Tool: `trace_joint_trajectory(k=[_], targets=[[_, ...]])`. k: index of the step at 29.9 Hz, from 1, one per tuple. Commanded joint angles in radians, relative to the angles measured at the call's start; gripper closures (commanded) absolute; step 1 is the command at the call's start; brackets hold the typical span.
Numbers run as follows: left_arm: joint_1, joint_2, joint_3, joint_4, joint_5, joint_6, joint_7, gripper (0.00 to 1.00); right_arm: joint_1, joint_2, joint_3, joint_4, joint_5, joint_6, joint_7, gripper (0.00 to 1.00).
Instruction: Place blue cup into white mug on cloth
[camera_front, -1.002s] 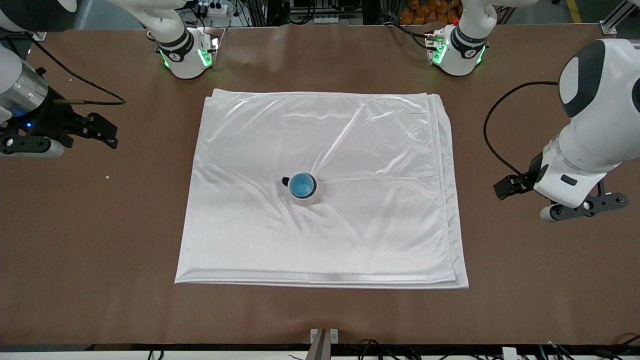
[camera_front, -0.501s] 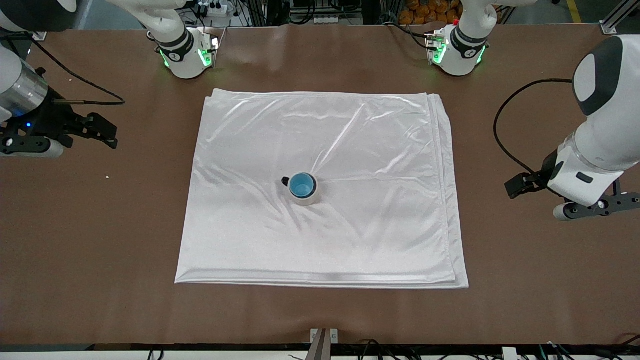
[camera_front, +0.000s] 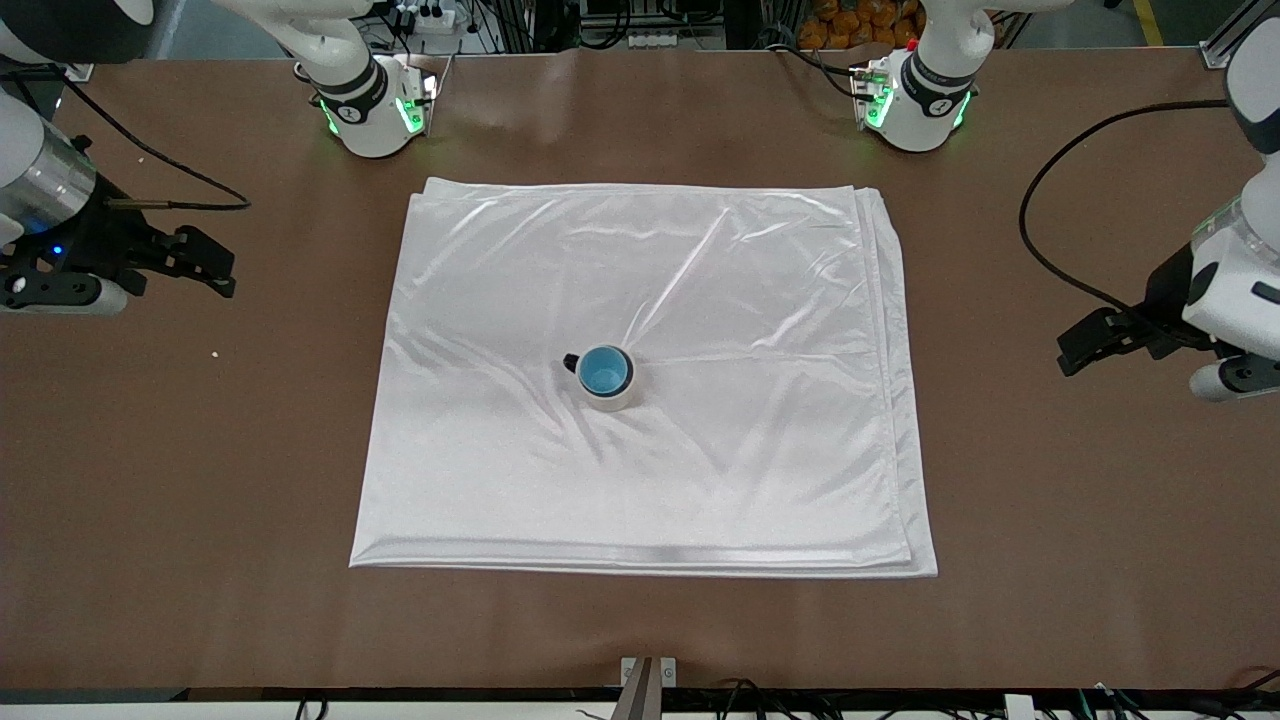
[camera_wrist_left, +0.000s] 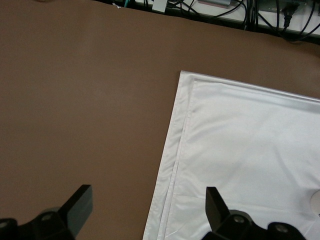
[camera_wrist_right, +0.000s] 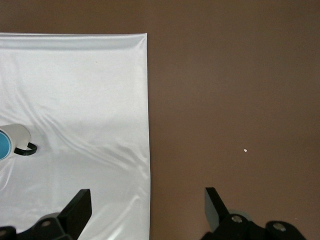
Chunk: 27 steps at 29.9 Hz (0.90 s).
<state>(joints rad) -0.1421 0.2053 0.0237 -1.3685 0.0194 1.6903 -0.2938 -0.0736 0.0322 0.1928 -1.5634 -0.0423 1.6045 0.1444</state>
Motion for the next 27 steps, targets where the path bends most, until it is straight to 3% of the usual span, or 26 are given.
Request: trace_joint_trajectory(k=[1,19,27], targets=[[0.021,-0.046,-0.013,-0.04,-0.033,-0.011,0.038,0.0,0.005,-0.023,-0.01,-0.024,0.019,0.009,0.009,0.0],[0.075,-0.207,-0.016,-0.219,-0.036,-0.001,0.091,0.0,-0.015,-0.02,-0.01,-0.032,0.019,0.029,0.046,0.0],[0.084,-0.213,-0.019,-0.224,-0.033,0.005,0.1,0.0,-0.026,-0.02,-0.01,-0.033,0.019,0.031,0.046,0.0]])
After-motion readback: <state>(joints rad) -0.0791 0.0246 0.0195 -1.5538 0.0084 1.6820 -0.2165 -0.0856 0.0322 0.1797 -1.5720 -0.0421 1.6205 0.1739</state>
